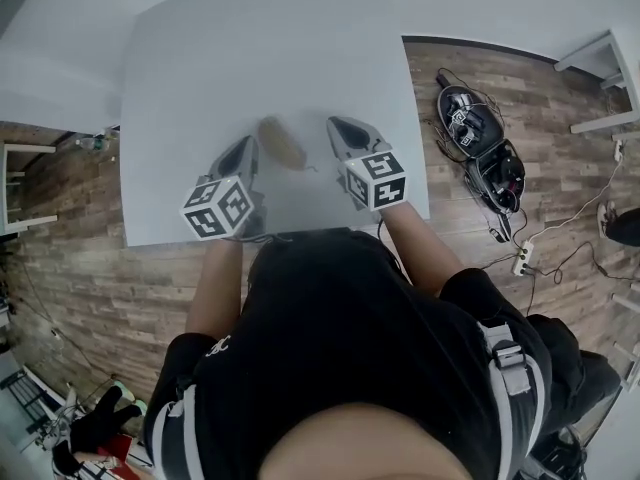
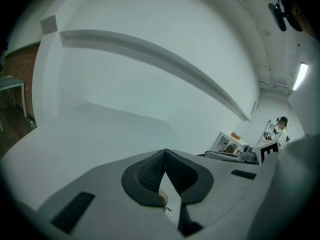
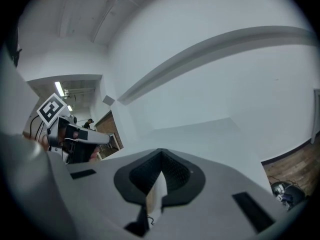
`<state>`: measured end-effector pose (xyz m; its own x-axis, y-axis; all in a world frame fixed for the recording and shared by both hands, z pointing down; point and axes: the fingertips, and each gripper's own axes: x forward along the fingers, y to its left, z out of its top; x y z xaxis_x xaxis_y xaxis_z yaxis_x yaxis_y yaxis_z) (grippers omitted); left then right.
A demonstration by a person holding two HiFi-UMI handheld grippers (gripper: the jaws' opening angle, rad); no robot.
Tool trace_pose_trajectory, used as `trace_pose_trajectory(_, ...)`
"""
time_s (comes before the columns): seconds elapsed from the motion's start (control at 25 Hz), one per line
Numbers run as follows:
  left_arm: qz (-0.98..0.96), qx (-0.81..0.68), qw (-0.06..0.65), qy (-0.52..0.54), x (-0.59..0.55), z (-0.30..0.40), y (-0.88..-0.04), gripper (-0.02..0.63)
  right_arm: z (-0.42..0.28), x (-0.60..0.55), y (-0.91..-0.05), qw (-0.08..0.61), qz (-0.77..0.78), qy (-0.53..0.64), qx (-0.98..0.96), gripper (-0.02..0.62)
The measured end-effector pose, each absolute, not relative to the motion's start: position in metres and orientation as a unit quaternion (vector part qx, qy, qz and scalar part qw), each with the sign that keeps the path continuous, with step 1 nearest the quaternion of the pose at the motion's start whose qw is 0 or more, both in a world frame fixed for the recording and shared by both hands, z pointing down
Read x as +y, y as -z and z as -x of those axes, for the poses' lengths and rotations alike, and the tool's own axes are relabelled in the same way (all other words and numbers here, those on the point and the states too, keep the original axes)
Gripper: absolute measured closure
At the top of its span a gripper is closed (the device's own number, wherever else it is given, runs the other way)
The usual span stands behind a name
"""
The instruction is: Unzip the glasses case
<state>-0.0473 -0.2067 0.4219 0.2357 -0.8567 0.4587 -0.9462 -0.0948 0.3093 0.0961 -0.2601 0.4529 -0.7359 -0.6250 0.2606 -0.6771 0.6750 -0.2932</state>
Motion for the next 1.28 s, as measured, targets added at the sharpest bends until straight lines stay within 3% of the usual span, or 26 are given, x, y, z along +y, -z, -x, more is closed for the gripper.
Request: trace_pose_trajectory(1.28,-0.714,-0.636,0.284,-0.073,-0.206,0.057,-0.439,0.603,-0.073,-0.268,-0.426,0.1,-0.316,-0.13,-0.935,0.583)
